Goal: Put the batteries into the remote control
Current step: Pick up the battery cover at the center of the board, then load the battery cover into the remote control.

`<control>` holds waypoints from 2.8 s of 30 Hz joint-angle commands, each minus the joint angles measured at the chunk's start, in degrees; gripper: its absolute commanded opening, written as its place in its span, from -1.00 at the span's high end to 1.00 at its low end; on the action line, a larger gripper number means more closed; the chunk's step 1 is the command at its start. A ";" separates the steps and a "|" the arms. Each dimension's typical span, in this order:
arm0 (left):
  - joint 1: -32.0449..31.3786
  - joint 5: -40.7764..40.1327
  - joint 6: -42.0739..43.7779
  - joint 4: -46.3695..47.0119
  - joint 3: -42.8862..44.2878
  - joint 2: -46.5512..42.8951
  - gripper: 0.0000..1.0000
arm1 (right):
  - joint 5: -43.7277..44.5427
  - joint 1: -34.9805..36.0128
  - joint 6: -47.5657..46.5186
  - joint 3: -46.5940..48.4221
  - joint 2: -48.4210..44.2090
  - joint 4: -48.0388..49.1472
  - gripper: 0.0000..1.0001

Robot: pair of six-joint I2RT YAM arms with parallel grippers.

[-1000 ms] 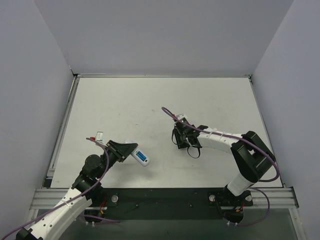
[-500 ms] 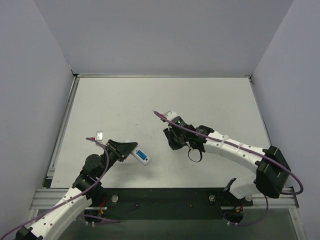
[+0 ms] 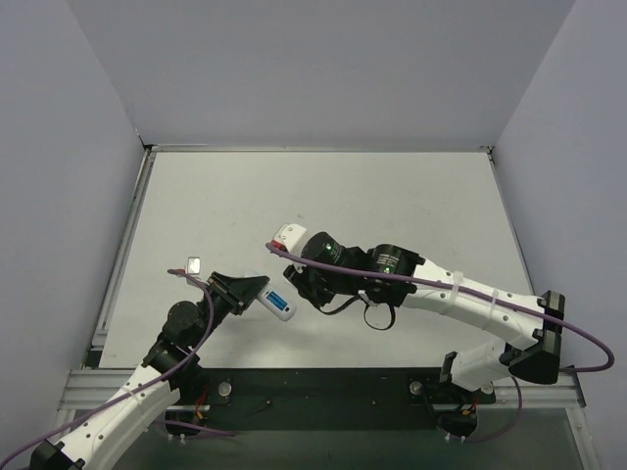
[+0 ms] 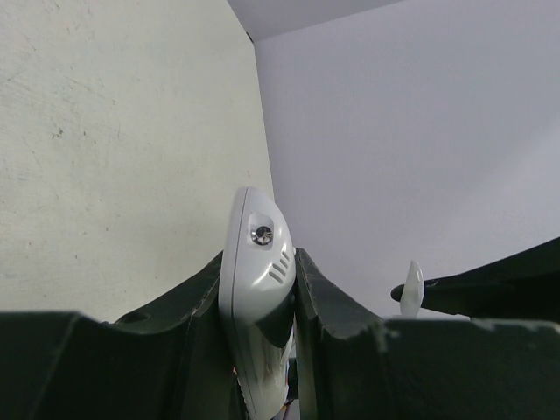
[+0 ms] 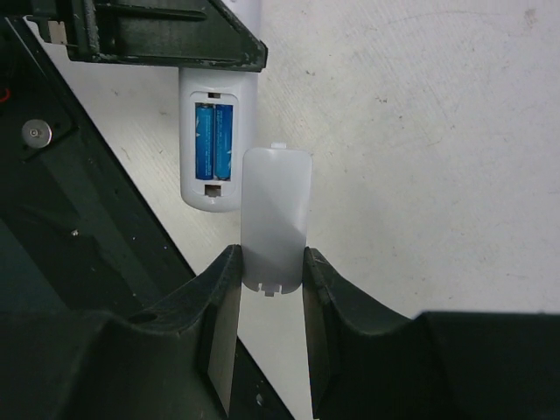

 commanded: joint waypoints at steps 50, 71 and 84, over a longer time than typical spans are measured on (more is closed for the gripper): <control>-0.14 0.00 1.43 10.34 -8.29 2.91 1.00 | 5.45 6.30 -1.41 27.07 25.43 -21.40 0.91; -6.90 -6.15 2.84 13.33 -7.32 4.58 1.00 | 4.04 5.51 3.60 29.45 28.25 -22.10 0.93; -9.90 -9.32 2.58 15.09 -7.41 4.14 1.00 | 5.80 4.54 4.22 24.71 25.35 -17.45 0.96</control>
